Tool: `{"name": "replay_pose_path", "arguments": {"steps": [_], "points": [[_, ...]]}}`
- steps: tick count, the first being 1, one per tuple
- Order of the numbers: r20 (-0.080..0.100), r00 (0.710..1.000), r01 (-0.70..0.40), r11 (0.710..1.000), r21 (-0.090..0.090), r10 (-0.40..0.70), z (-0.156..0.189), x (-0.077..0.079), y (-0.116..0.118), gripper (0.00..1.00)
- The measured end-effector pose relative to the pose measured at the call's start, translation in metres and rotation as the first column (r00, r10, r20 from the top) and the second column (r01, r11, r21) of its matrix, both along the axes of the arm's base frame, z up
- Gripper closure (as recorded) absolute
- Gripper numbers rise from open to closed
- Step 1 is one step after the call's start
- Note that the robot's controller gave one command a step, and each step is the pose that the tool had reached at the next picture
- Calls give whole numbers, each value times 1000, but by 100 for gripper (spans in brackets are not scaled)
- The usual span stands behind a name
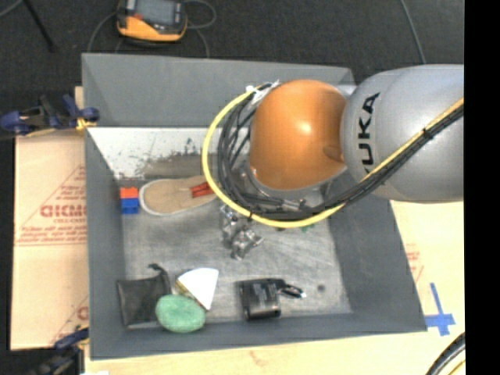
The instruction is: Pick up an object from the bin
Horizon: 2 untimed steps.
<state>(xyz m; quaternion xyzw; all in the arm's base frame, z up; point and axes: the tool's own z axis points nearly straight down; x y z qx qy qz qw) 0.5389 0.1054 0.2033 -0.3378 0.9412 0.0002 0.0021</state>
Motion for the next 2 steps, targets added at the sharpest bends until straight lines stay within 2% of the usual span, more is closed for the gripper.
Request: {"name": "replay_pose_path", "arguments": {"steps": [1, 2], "points": [[-1, 1000, 1, 1000, 0, -1, 0, 0, 0, 100], [-3, 994, 106, 994, 0, -106, -46, -3, 7, 0]]}}
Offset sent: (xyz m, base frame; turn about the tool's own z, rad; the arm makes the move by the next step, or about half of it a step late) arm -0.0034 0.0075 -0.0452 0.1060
